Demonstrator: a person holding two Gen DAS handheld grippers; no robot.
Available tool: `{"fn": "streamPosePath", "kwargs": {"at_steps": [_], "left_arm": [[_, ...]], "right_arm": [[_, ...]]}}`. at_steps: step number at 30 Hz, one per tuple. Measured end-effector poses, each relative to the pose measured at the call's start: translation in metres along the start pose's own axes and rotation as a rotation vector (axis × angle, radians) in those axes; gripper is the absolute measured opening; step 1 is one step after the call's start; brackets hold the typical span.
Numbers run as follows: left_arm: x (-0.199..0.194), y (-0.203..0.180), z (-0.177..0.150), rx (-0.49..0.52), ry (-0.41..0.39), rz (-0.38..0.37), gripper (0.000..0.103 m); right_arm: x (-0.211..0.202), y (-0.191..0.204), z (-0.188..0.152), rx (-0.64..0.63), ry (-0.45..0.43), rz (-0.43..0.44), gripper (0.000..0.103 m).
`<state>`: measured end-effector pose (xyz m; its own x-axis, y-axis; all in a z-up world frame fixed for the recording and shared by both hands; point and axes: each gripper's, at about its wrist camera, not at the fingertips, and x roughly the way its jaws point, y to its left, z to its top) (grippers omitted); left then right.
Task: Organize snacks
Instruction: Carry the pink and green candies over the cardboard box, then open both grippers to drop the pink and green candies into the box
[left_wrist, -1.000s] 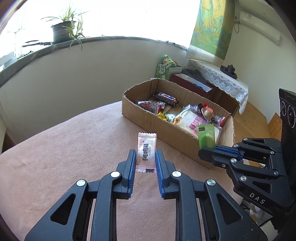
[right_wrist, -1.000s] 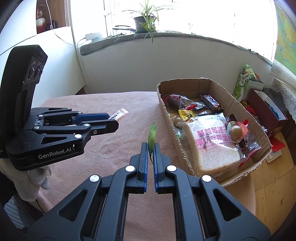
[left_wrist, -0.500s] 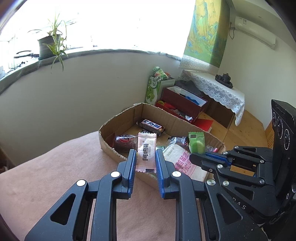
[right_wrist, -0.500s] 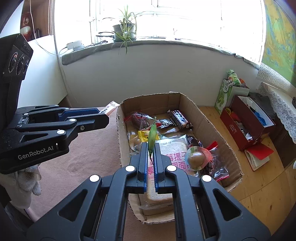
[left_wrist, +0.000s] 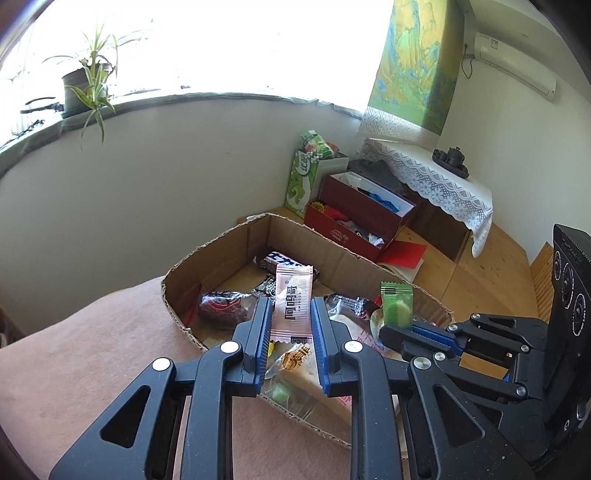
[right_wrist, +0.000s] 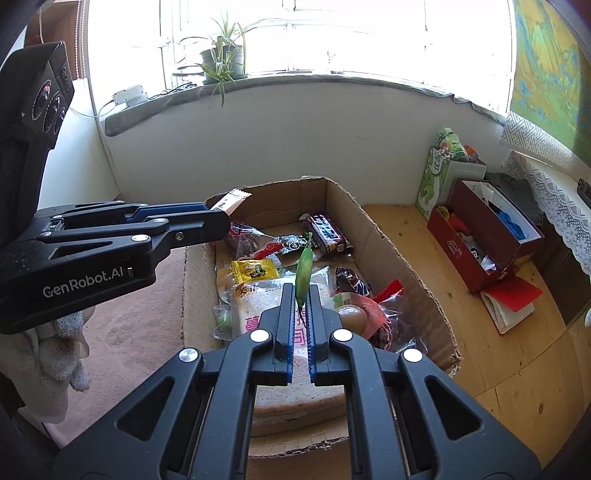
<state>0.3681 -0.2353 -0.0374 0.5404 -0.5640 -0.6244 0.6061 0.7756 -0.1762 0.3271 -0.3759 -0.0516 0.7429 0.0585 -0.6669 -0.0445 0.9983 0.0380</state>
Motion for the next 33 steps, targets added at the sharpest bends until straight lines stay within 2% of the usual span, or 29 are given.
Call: {"fn": "streamPosePath", "kwargs": {"at_steps": [5,8,9,10,12,17,21,24,27,33], "left_arm": [[0.002,-0.002,0.003,0.002,0.0,0.007,0.021],[0.001,-0.002,0.004,0.001,-0.004,0.009,0.027],[0.0,-0.002,0.004,0.002,-0.007,0.012,0.029],[-0.001,-0.002,0.004,0.004,-0.009,0.017,0.029],[-0.002,-0.002,0.005,0.002,-0.01,0.016,0.029],[-0.006,-0.002,0.004,0.003,-0.016,0.018,0.035],[-0.012,-0.005,0.004,0.01,-0.025,0.023,0.036],[-0.02,-0.005,0.002,0.006,-0.038,0.025,0.041],[-0.028,-0.005,0.0,0.012,-0.046,0.034,0.042],[-0.044,-0.006,-0.006,0.011,-0.066,0.056,0.053]], "right_arm": [[0.002,-0.002,-0.001,0.002,0.003,-0.001,0.005],[0.004,-0.003,-0.001,0.006,0.007,-0.004,0.006],[0.004,-0.003,-0.001,0.008,0.006,-0.004,0.011],[0.004,-0.003,-0.001,0.01,0.005,-0.005,0.021],[0.003,-0.004,-0.001,0.011,-0.003,-0.012,0.034],[-0.004,-0.001,-0.001,0.007,-0.019,-0.022,0.044],[-0.011,0.002,-0.003,0.01,-0.025,-0.029,0.046],[-0.018,0.004,-0.005,0.016,-0.036,-0.037,0.057],[-0.026,0.007,-0.008,0.017,-0.044,-0.043,0.058],[-0.04,0.014,-0.015,0.017,-0.054,-0.074,0.059]]}}
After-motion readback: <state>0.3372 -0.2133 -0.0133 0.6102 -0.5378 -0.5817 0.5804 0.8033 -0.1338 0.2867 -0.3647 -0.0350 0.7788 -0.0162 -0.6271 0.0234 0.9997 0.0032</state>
